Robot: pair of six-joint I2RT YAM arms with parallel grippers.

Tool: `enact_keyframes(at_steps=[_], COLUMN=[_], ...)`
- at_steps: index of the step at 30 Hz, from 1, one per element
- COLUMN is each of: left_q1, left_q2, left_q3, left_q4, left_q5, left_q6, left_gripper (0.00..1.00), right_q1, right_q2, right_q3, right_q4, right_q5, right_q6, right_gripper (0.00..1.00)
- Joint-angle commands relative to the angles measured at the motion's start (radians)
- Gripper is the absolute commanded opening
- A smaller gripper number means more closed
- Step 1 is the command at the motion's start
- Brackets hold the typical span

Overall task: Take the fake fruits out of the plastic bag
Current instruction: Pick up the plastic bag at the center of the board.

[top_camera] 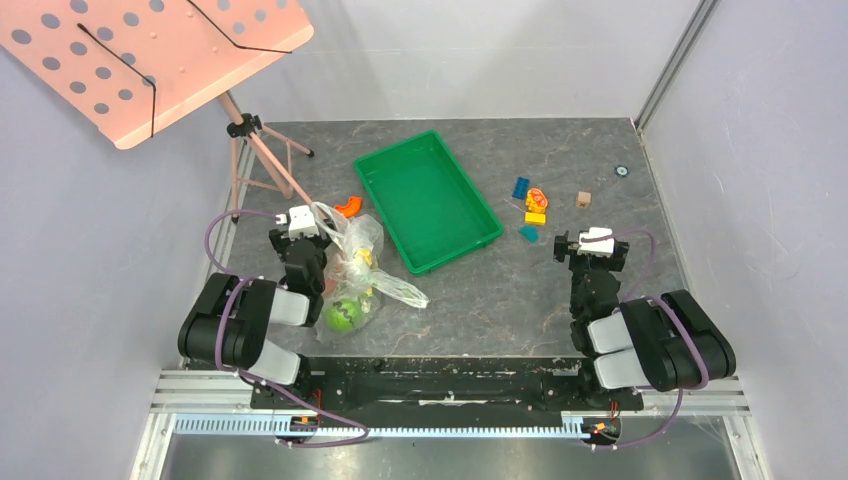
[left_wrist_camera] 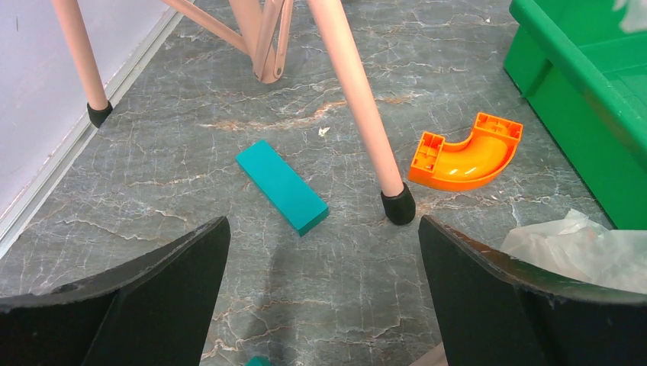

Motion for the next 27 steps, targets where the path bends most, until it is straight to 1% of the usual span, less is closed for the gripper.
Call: enact_keyframes(at_steps=[1, 7, 9, 10, 24, 27], left_q1=[0.003, 0.003, 0.002, 0.003, 0.002, 0.002], left_q2=[-0.006, -0.006, -0.005, -0.006, -0.008, -0.015], left_q3=[0.016, 0.015, 0.015, 0.015, 0.007, 0.008], left_q4=[0.033, 0.033, 0.032, 0.033, 0.05, 0.047], left_q5=[0.0, 0.0, 0.0, 0.0, -0.007, -0.035], left_q6=[0.017, 0.017, 0.016, 0.017, 0.017, 0.01], left_gripper=[1.0, 1.0, 1.0, 1.0, 1.0, 1.0], right_q1=[-0.006, -0.006, -0.007, -0.007, -0.007, -0.007], right_q2=[-0.007, -0.004, -0.002, -0.003, -0.007, -0.017], right_q3=[-0.129, -0.127, -0.122, -0.121, -0.141, -0.138], right_q4=[0.054, 0.052, 0.044, 0.044, 0.079, 0.066], right_q5=[-0.006, 0.001, 0.07, 0.08, 0.059, 0.052], right_q6=[0.003, 0.005, 0.031, 0.038, 0.025, 0.022], right_gripper=[0.98, 0.98, 0.98, 0.98, 0.98, 0.98])
